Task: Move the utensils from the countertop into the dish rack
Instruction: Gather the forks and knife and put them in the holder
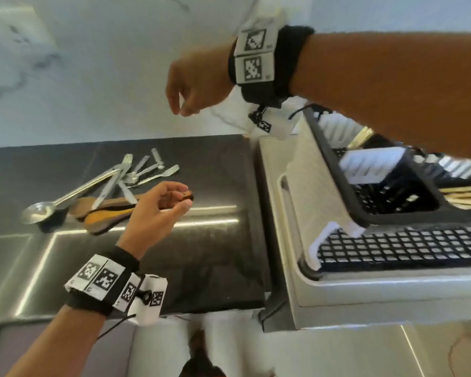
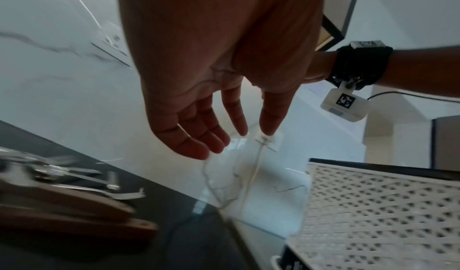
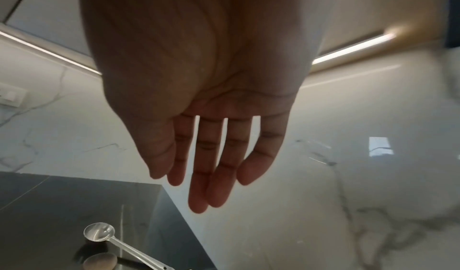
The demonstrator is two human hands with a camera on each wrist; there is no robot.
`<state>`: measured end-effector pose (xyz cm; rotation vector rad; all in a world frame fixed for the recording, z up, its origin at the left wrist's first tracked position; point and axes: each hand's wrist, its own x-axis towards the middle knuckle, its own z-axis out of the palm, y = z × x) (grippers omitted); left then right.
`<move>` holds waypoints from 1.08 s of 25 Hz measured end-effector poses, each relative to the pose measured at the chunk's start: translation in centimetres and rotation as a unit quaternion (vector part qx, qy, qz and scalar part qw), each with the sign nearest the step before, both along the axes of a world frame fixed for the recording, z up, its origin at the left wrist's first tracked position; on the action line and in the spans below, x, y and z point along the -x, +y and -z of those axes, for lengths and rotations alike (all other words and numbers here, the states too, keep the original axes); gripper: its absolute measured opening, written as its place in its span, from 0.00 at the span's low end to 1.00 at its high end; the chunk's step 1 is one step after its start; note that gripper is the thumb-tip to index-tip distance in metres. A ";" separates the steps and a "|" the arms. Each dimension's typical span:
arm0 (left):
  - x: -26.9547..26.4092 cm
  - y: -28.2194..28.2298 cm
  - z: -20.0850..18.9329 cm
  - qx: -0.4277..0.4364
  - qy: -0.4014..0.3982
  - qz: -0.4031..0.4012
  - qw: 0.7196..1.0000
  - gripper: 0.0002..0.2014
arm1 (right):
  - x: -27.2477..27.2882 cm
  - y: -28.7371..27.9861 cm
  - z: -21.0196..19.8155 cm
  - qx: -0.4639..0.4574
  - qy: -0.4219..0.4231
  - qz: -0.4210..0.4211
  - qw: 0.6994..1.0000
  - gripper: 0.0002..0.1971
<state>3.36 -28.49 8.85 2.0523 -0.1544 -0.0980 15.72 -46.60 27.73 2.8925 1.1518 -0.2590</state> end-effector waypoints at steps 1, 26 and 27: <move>0.0 2.8 0.7 -0.028 0.006 -0.024 0.999 0.13 | -0.8 3.0 0.9 0.005 -0.001 -0.017 1.000 0.11; -11.3 30.7 12.2 -0.330 0.099 0.048 0.938 0.39 | -14.8 22.7 27.9 0.052 0.082 0.141 0.985 0.10; -11.4 30.8 12.2 -0.330 0.104 0.054 0.937 0.38 | -15.1 22.6 27.7 0.069 0.079 0.131 0.986 0.08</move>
